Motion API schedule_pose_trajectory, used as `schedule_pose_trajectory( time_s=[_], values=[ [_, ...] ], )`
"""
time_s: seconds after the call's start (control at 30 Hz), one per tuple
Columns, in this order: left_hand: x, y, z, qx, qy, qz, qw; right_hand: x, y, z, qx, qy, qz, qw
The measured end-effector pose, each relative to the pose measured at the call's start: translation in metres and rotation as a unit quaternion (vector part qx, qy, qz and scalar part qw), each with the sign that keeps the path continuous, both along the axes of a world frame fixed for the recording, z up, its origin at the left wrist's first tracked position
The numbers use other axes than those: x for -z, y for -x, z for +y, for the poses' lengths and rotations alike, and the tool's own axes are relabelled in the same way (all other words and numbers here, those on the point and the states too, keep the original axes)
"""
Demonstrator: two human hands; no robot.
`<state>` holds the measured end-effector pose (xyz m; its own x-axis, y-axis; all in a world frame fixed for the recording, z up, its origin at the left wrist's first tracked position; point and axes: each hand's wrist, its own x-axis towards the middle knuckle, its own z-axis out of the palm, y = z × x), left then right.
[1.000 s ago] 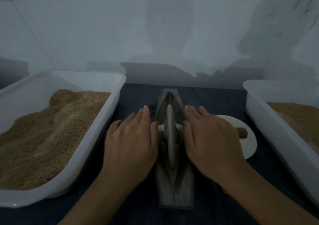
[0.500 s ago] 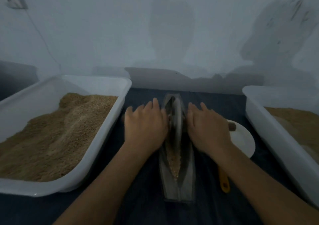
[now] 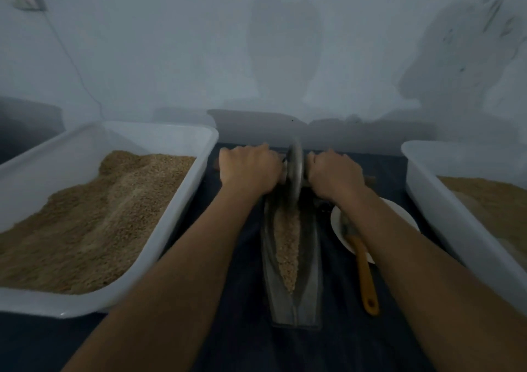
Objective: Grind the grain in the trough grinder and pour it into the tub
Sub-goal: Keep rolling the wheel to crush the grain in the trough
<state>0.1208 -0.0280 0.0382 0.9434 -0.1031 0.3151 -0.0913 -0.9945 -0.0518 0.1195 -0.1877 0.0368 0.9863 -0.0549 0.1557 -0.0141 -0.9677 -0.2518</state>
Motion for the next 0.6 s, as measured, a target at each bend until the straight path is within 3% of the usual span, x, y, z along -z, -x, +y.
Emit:
schedule_pose_trajectory(
  time_s=[0.1,0.27,0.43,0.6],
  values=[
    [0.018,0.042,0.009,0.003,-0.027,-0.056,0.998,0.020,0.040,-0.007,-0.045,0.052,-0.002,0.998],
    [0.045,0.105,0.041,0.065,0.107,-0.060,0.990,0.029,0.110,0.000,-0.113,0.089,-0.151,0.978],
    [0.031,0.039,0.019,0.010,0.037,-0.055,0.998,0.019,0.039,-0.001,-0.045,0.072,-0.072,0.994],
    [0.017,-0.028,0.015,-0.020,0.085,0.058,0.994,0.000,-0.013,0.012,0.031,0.065,-0.085,0.994]
  ],
)
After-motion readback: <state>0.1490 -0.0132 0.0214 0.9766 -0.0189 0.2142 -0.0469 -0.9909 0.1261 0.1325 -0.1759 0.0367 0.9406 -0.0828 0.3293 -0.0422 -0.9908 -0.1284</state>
